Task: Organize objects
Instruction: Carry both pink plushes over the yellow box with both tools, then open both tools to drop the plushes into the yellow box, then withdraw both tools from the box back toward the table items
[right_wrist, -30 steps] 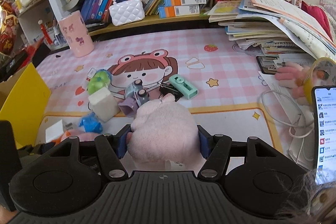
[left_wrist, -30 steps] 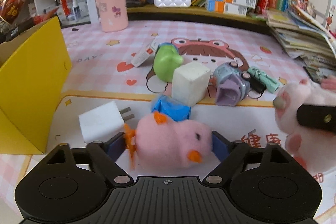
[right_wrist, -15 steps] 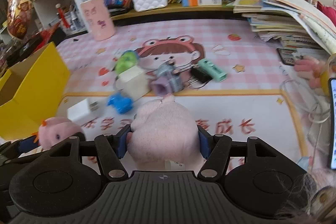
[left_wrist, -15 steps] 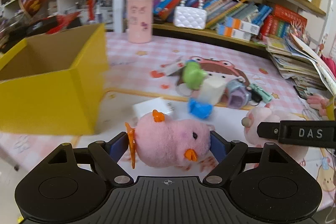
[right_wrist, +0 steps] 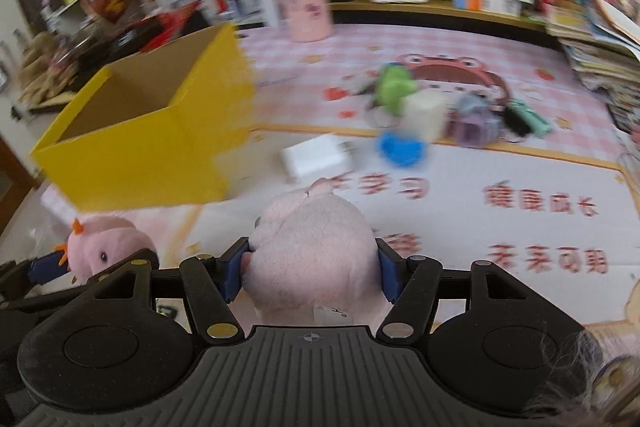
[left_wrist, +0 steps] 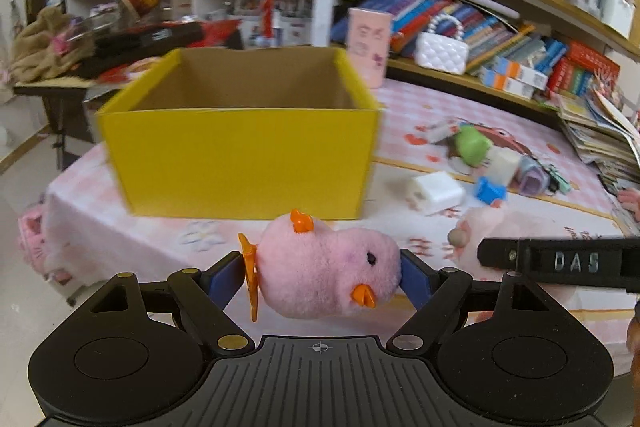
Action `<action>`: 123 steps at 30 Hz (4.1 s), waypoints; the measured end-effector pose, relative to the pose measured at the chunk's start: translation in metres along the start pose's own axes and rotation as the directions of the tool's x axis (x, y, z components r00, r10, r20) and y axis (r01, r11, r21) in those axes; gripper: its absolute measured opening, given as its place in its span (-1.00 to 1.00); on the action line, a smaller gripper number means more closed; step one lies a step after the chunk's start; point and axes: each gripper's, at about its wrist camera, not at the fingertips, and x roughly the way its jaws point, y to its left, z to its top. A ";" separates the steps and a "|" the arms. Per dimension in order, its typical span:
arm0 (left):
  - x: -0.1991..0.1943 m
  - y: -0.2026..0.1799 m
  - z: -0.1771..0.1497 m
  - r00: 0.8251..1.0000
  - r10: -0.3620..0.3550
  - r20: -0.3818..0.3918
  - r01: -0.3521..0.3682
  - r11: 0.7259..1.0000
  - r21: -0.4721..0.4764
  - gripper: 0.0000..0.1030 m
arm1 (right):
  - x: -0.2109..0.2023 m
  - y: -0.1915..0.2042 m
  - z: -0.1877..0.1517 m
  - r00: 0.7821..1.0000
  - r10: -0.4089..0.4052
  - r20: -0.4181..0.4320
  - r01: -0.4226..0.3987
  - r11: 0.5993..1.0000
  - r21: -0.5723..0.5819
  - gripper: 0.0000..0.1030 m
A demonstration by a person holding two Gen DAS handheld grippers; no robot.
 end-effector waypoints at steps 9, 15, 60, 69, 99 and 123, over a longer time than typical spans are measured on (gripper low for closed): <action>-0.026 0.059 -0.016 1.000 0.009 0.007 -0.009 1.000 -0.001 0.61 | -0.006 0.071 -0.030 1.000 0.019 -0.007 -0.020 0.999 -0.036 0.18; -0.041 0.090 -0.028 1.000 0.006 0.012 -0.007 1.000 0.022 0.61 | -0.010 0.103 -0.052 1.000 0.018 -0.011 -0.018 1.000 -0.003 0.18; 0.021 0.106 0.105 0.964 0.033 0.263 -0.045 0.998 0.039 0.61 | 0.055 0.144 0.101 0.955 0.049 0.293 0.010 0.980 -0.197 0.17; 0.082 0.108 0.105 0.987 0.096 0.131 -0.098 0.995 0.016 0.61 | 0.128 0.138 0.118 0.981 0.046 0.188 0.018 0.945 -0.327 0.01; 0.043 0.089 0.110 0.960 0.064 0.271 -0.094 0.991 0.097 0.88 | 0.085 0.122 0.149 0.937 0.178 0.300 -0.097 0.959 -0.266 0.63; -0.032 0.126 0.008 0.992 0.074 0.100 -0.074 0.997 0.000 0.90 | 0.012 0.141 -0.009 0.981 -0.114 0.158 0.128 0.988 -0.082 0.63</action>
